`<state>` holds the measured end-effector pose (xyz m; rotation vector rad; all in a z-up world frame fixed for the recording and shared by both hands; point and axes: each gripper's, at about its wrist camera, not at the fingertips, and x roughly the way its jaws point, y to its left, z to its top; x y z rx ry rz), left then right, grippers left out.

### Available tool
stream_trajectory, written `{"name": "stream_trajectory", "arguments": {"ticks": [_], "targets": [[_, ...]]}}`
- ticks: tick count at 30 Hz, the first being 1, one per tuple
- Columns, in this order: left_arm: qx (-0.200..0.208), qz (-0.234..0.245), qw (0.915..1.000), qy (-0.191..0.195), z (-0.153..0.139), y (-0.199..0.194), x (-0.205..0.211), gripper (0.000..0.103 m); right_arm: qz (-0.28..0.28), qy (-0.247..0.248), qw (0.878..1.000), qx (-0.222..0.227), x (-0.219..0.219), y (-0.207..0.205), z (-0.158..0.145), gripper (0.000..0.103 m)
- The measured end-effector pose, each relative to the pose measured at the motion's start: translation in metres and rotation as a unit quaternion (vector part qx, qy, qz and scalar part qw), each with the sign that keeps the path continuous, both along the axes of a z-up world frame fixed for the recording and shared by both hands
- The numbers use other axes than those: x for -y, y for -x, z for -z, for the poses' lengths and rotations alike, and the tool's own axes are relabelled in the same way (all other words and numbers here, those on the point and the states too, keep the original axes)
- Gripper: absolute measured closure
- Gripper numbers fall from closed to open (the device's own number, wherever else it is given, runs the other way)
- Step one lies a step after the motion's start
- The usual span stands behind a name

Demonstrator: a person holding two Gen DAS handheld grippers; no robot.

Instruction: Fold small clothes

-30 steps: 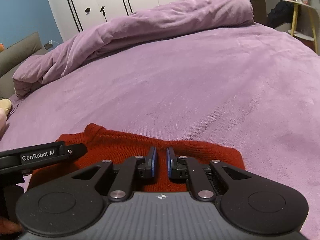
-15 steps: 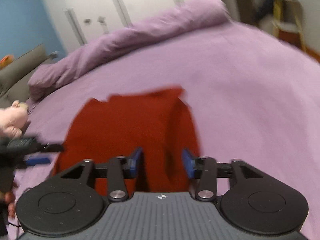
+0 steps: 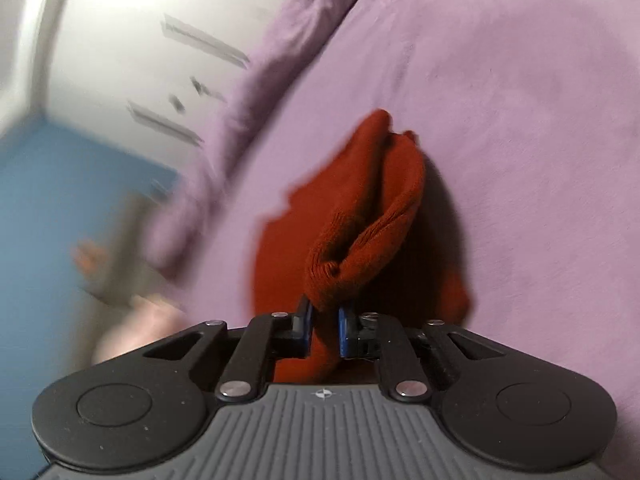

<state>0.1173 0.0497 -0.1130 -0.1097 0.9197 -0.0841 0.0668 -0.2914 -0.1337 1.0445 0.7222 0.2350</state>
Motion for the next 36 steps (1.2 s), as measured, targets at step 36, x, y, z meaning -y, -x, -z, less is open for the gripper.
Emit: {"name": "stream_trajectory", "arguments": {"ticks": [36], "targets": [[-0.002,0.018,0.9959,-0.089,-0.061,0.037,0.017,0.007,-0.167,0.461,0.866,-0.092,-0.113,0.026,-0.036,0.062]]}}
